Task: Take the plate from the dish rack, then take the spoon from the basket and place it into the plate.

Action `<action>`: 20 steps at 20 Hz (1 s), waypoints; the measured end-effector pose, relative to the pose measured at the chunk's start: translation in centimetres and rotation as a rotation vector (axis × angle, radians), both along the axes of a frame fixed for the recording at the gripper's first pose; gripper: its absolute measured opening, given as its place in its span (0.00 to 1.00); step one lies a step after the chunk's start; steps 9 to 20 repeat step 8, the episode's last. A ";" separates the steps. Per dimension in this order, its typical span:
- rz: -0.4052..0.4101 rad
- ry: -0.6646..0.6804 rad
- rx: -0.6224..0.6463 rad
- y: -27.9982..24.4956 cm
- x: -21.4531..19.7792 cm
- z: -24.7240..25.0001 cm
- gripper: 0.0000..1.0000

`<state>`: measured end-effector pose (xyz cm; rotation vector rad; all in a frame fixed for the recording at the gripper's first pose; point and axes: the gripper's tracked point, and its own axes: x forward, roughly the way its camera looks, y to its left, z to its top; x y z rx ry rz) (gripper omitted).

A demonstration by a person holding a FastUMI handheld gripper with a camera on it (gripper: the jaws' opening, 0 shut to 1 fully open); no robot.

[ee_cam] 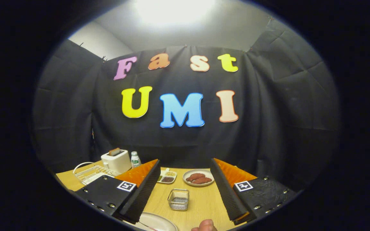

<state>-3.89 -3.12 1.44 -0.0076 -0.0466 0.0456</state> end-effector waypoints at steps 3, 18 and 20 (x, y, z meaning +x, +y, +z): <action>-0.009 -0.008 -0.013 -0.8 0.0 0.3 0.97; -0.008 0.008 -0.024 -1.5 0.4 -0.6 0.97; -0.008 0.008 -0.024 -1.5 0.4 -0.6 0.97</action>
